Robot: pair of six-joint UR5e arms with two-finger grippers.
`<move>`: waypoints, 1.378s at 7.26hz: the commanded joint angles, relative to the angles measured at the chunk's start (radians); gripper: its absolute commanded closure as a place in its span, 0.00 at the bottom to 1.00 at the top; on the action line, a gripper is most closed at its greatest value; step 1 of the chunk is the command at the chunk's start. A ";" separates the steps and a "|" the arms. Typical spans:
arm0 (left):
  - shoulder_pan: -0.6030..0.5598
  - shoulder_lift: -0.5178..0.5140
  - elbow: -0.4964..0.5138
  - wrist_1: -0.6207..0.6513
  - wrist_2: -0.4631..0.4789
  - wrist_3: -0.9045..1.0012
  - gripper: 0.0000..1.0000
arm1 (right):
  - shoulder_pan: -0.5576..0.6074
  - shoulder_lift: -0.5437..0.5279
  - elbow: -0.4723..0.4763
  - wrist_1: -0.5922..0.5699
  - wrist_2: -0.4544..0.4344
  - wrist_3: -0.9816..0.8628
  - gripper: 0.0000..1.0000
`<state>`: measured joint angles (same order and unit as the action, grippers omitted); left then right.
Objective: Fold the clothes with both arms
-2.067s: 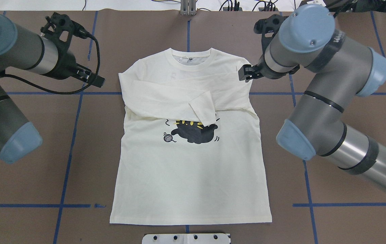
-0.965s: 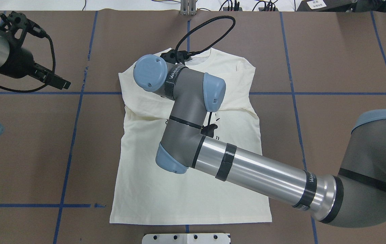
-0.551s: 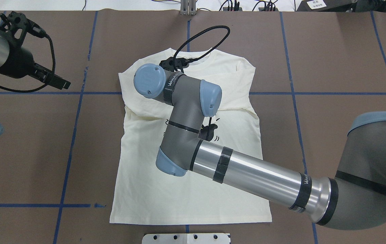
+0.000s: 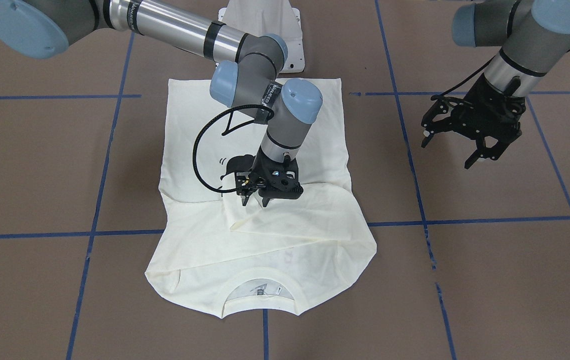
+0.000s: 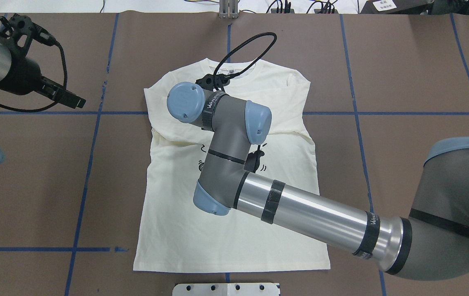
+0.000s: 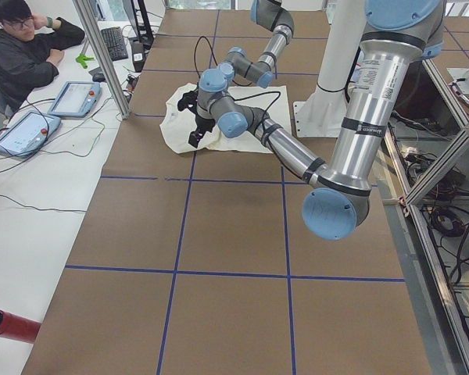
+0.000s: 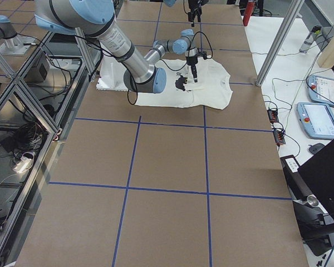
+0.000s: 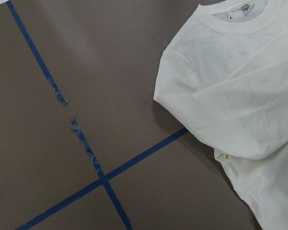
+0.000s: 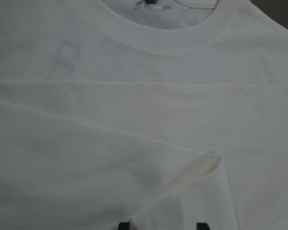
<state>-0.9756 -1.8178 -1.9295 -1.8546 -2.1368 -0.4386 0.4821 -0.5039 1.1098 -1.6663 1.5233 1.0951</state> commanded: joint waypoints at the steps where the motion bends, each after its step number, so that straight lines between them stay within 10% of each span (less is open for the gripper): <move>1: 0.000 0.000 0.001 0.000 0.000 0.000 0.00 | -0.004 -0.004 0.001 0.000 0.000 -0.014 0.45; 5: 0.000 0.000 0.000 0.000 0.000 0.000 0.00 | -0.004 -0.008 0.001 -0.001 0.003 -0.035 0.95; 10: 0.000 0.000 -0.002 0.000 0.000 -0.003 0.00 | 0.033 -0.124 0.175 -0.032 0.009 -0.056 1.00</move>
<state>-0.9756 -1.8178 -1.9301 -1.8546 -2.1369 -0.4404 0.4970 -0.5508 1.1815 -1.6823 1.5284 1.0585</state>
